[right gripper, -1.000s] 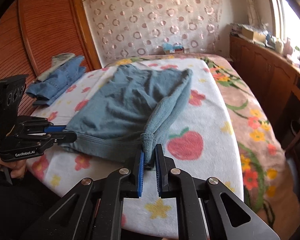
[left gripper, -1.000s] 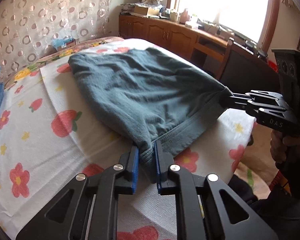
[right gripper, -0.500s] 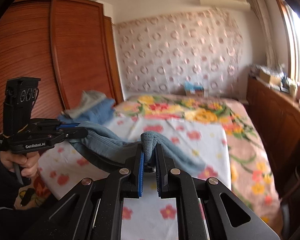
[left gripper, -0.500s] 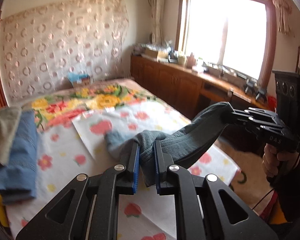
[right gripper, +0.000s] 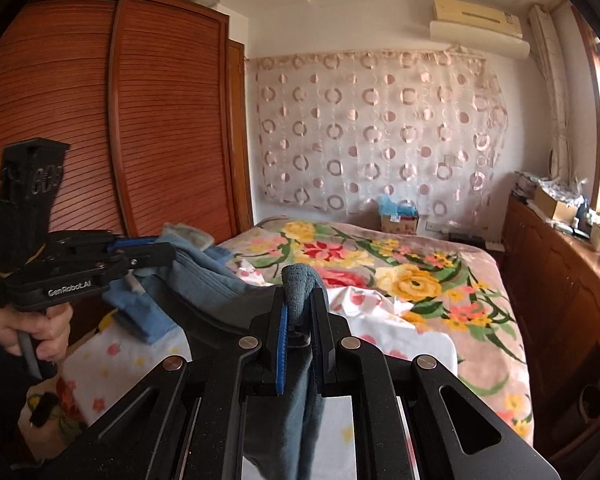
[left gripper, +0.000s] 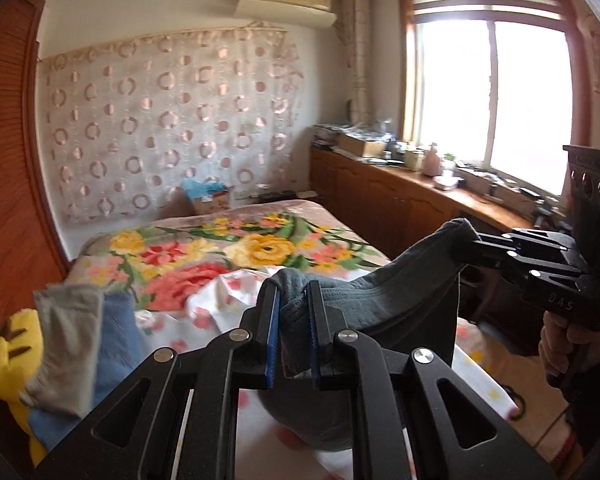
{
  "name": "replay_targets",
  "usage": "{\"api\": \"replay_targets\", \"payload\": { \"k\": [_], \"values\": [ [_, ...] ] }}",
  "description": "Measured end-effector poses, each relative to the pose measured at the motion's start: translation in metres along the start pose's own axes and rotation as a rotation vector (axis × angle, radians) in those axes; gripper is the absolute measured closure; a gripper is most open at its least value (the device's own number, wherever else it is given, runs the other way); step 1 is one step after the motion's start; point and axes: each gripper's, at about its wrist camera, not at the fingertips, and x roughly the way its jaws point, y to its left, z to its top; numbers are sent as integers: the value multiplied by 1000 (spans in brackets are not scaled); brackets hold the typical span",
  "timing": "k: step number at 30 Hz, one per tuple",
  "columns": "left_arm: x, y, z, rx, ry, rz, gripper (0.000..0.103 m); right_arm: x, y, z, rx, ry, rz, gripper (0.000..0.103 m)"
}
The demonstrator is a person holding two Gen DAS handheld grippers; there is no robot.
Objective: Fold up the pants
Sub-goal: 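Carry the lifted hem with both grippers over toward the waistband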
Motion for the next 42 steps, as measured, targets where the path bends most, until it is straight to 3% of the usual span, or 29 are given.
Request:
{"api": "replay_targets", "payload": {
  "k": [3, 7, 10, 18, 21, 31, 42],
  "values": [
    [12, 12, 27, -7, -21, 46, 90, 18, -2, 27, 1, -20, -17, 93],
    [4, 16, 34, 4, -49, 73, 90, 26, 6, 41, -8, -56, -21, 93],
    [-1, 12, 14, 19, -36, 63, 90, 28, 14, 14, -23, -35, -12, 93],
    [14, 6, -89, 5, 141, 11, 90, 53, 29, -86, -37, 178, 40, 93],
    [14, 0, -122, -10, 190, -8, 90, 55, 33, -106, -22, 225, 66, 93],
    [-16, -26, -161, -6, 216, -29, 90, 32, 35, -128, 22, 268, 107, 93],
    [-19, -35, -193, -30, 256, -39, 90, 6, 35, -153, 63, 279, 100, 93]
  ]
}}
